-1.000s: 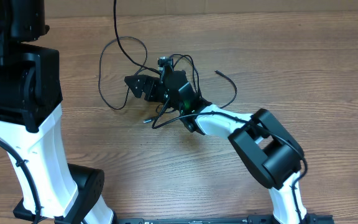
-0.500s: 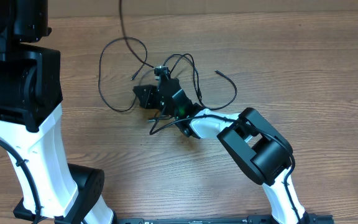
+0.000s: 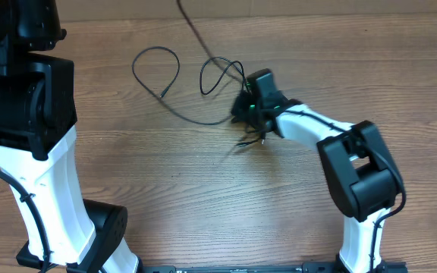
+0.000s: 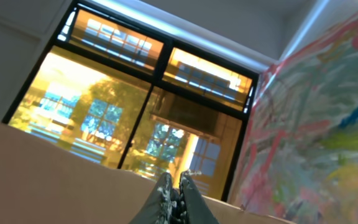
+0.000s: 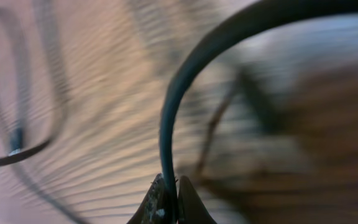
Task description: Untangle cables
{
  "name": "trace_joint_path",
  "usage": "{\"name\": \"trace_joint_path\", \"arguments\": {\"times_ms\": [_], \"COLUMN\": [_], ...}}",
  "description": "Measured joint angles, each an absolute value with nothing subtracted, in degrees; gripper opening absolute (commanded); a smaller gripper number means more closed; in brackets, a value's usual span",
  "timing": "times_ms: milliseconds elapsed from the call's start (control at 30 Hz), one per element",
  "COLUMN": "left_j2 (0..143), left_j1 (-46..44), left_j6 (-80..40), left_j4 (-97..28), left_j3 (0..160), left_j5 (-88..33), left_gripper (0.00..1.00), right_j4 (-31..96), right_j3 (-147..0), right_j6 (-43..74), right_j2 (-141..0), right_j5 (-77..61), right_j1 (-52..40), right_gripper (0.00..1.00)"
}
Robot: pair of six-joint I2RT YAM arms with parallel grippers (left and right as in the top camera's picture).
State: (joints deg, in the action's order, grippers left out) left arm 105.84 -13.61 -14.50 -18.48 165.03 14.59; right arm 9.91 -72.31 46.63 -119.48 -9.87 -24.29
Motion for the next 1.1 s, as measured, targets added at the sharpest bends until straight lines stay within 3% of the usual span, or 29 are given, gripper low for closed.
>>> {"name": "trace_joint_path", "arguments": {"times_ms": [667, 1100], "left_j2": [105.8, 105.8], "left_j1": [-13.6, -5.8], "left_j6": [-9.8, -8.3], "left_j4": [-18.9, -18.3], "left_j3": [164.2, 156.5], "left_j5": [23.8, 33.0], "left_gripper": [0.04, 0.04], "right_j4": [36.3, 42.7], "right_j3": [-74.0, -74.7], "right_j6": [40.1, 39.1], "right_j2": [-116.3, -115.2], "right_j5": [-13.4, -4.9], "right_j1": [-0.7, 1.7], "right_gripper": [0.04, 0.04]}}
